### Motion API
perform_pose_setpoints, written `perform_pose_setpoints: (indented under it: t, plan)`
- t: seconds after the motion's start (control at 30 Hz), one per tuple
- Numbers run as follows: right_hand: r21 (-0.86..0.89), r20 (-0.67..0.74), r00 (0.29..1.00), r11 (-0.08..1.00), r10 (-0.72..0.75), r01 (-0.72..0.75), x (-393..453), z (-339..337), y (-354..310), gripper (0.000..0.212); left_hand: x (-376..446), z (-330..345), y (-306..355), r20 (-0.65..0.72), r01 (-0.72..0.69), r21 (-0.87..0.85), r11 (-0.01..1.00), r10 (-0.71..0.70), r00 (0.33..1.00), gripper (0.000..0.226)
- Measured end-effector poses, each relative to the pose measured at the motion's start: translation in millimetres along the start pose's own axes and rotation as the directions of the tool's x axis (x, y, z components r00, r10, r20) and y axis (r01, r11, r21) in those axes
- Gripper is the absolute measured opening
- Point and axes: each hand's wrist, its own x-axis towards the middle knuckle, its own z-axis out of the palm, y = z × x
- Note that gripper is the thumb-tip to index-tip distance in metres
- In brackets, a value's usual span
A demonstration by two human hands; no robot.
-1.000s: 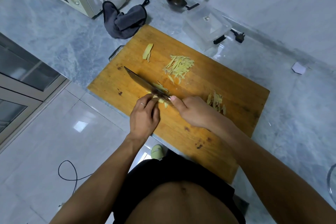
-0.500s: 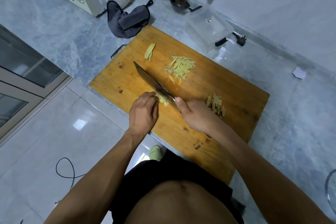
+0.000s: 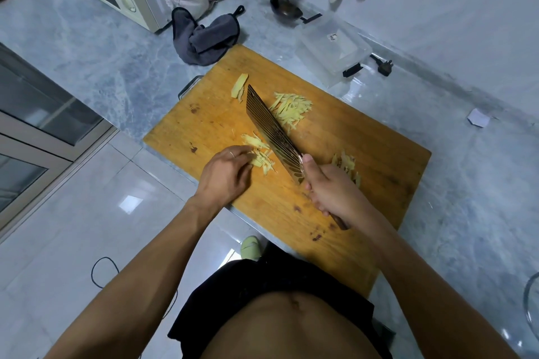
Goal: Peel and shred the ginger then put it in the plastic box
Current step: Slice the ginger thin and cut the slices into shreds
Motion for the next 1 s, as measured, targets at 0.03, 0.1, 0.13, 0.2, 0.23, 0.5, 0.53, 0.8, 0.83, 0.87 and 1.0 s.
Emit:
perform_pose_setpoints:
  t: [0.03, 0.1, 0.13, 0.2, 0.23, 0.5, 0.53, 0.8, 0.83, 0.87, 1.0]
  plan:
    - [0.006, -0.003, 1.0, 1.0, 0.003, -0.002, 0, 0, 0, 0.068, -1, 0, -2, -0.01, -0.004, 0.008, 1.0, 0.004, 1.0, 0.026]
    - [0.02, -0.007, 1.0, 1.0, 0.005, -0.005, 0, 1, 0, 0.068, -4, 1, -5, -0.037, -0.006, 0.014, 1.0, 0.006, 0.999, 0.024]
    - [0.024, -0.008, 1.0, 1.0, 0.005, -0.005, 0, 1, 0, 0.068, -5, 2, -5, -0.05, 0.004, 0.016, 1.0, -0.004, 0.999, 0.024]
    - [0.035, -0.006, 1.0, 0.999, 0.006, -0.005, 0, 1, 0, 0.067, -5, 2, -1, -0.064, 0.034, 0.016, 0.999, -0.033, 0.997, 0.027]
    - [0.04, -0.005, 1.0, 0.999, 0.007, -0.007, 0, 1, -1, 0.067, -4, 1, 2, -0.069, 0.04, 0.014, 0.999, -0.039, 0.997, 0.028]
    - [0.057, -0.026, 1.0, 0.998, 0.016, -0.014, 0, 2, -2, 0.067, 66, -36, 10, 0.424, -0.031, 0.122, 0.992, -0.024, 0.905, 0.03]
    - [0.06, -0.031, 0.999, 0.998, 0.02, -0.018, 1, 2, -1, 0.068, 76, -37, 11, 0.492, -0.058, 0.163, 0.985, -0.03, 0.87, 0.028]
    - [0.086, -0.06, 0.998, 0.996, 0.033, -0.028, -2, -1, 6, 0.065, 118, -49, 8, 0.709, -0.49, 0.31, 0.814, 0.146, 0.691, 0.013]
    - [0.088, -0.06, 0.997, 0.996, 0.038, -0.033, -2, -1, 6, 0.065, 118, -49, 8, 0.693, -0.467, 0.312, 0.827, 0.138, 0.708, 0.015]
    - [0.089, -0.061, 0.997, 0.995, 0.043, -0.038, -1, -2, 7, 0.065, 117, -48, 8, 0.662, -0.415, 0.311, 0.855, 0.118, 0.74, 0.017]
    - [0.068, -0.062, 0.997, 0.997, 0.037, -0.032, 1, -1, 8, 0.067, 94, -39, 1, 0.453, -0.176, 0.195, 0.965, 0.071, 0.889, 0.02]
